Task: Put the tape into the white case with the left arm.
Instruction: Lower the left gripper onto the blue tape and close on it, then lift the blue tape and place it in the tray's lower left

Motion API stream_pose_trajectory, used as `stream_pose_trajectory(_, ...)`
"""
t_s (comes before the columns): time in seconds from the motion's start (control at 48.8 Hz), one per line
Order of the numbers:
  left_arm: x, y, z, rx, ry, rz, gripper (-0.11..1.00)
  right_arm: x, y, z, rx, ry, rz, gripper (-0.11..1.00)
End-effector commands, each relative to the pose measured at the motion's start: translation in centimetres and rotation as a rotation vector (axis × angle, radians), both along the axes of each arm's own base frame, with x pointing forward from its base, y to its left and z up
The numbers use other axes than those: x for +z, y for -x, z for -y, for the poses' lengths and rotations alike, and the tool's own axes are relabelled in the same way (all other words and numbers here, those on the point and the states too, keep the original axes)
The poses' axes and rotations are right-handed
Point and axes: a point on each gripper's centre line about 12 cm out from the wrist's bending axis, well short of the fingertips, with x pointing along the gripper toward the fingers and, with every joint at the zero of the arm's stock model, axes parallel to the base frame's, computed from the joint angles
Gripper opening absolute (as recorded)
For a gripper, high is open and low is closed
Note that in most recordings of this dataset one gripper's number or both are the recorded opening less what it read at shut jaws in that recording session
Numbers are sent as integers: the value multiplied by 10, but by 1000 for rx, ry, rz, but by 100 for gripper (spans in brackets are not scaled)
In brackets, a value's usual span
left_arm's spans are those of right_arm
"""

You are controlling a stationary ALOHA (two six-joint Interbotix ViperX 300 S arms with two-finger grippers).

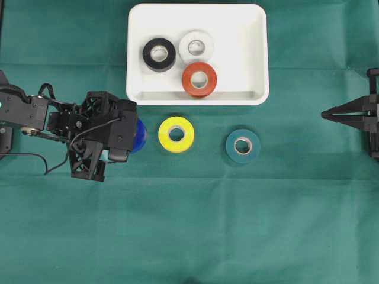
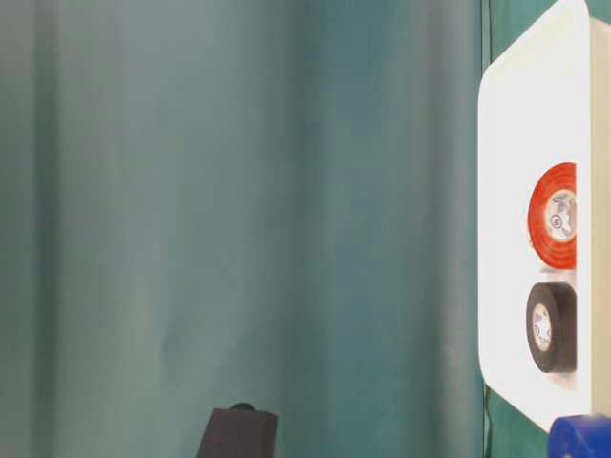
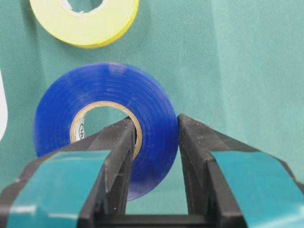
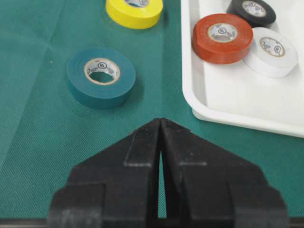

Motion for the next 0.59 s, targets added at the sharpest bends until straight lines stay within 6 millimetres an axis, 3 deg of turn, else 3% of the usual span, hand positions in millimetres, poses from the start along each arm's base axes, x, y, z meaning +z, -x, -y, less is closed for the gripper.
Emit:
stream_pose_trajectory(0.0, 16, -8, -5, 15, 3, 52, 25, 4, -2, 0, 1, 0, 14, -9)
stream_pose_trajectory(0.574, 36, -38, -70, 104, -81, 110, 25, 4, -2, 0, 1, 0, 12, -9)
